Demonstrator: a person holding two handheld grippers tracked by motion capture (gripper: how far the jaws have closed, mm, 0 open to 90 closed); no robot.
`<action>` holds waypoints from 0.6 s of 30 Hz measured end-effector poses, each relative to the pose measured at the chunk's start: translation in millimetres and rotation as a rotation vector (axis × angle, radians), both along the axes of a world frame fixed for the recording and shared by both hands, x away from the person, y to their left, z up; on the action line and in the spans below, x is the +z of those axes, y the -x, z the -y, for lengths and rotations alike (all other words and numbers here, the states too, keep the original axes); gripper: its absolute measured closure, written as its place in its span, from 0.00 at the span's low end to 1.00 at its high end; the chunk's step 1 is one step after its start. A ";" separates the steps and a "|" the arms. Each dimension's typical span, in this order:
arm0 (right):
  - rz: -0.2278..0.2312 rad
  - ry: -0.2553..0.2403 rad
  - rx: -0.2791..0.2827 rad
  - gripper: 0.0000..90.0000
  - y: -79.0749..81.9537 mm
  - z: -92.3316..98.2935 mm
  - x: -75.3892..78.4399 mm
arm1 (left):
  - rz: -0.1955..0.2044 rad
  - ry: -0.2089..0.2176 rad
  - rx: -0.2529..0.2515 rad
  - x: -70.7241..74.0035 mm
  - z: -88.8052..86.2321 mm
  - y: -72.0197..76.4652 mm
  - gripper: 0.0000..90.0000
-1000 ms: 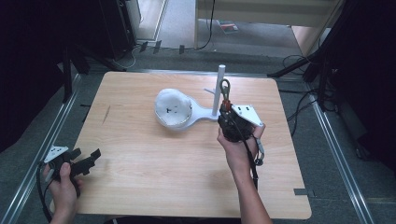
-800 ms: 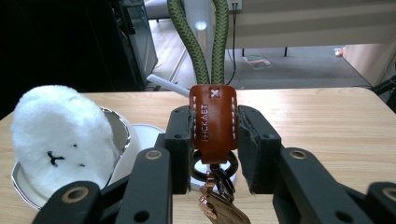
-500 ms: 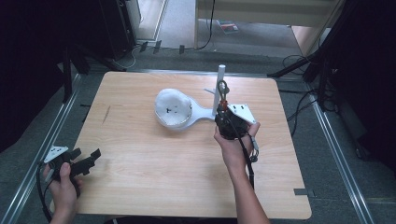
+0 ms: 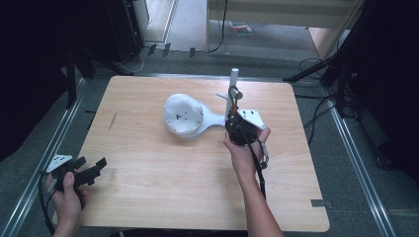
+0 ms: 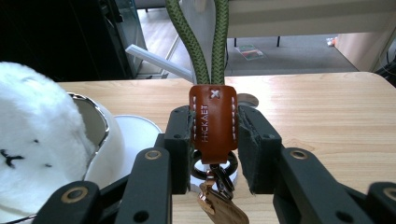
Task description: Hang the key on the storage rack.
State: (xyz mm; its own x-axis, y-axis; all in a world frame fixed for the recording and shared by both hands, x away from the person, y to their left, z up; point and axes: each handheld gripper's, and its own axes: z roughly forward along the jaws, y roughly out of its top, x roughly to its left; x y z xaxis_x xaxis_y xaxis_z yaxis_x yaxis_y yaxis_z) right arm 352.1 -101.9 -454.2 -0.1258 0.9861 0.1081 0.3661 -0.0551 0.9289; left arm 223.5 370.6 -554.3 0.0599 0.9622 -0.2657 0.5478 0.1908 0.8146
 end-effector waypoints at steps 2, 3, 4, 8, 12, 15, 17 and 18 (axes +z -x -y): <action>-0.005 -0.004 0.004 0.75 -2.9 -0.5 -2.6 | -0.001 -0.004 -0.001 0.1 0.2 -0.1 0.16; -0.005 -0.004 0.004 0.75 -2.9 -0.5 -2.6 | -0.001 -0.004 -0.001 0.1 0.2 -0.1 0.16; -0.005 -0.006 0.011 0.75 -5.0 -0.7 -4.1 | -0.001 -0.004 0.000 0.0 0.2 -0.2 0.16; -0.004 -0.003 0.006 0.75 -9.7 -0.8 -7.7 | -0.002 -0.004 -0.001 0.0 0.2 -0.1 0.16; 0.007 -0.008 0.014 0.72 -13.8 -0.7 -10.9 | -0.001 -0.003 0.000 0.0 0.2 -0.2 0.16; 0.037 -0.017 0.035 0.66 -15.0 -0.2 -10.5 | -0.004 -0.004 -0.002 0.1 0.3 -0.3 0.16; 0.056 -0.008 0.048 0.61 -15.4 0.2 -10.2 | -0.003 -0.003 -0.001 0.0 0.2 -0.3 0.16; 0.059 -0.002 0.055 0.58 -15.2 0.6 -9.9 | -0.004 -0.003 -0.001 0.1 0.1 -0.3 0.16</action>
State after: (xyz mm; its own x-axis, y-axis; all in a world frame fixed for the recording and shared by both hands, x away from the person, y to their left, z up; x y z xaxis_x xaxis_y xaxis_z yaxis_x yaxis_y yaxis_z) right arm 367.3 -102.5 -464.1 -0.1855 0.9774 0.1013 0.3136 -0.0388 0.9487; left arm 223.8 370.5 -554.2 0.0596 0.9631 -0.2626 0.5515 0.1875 0.8128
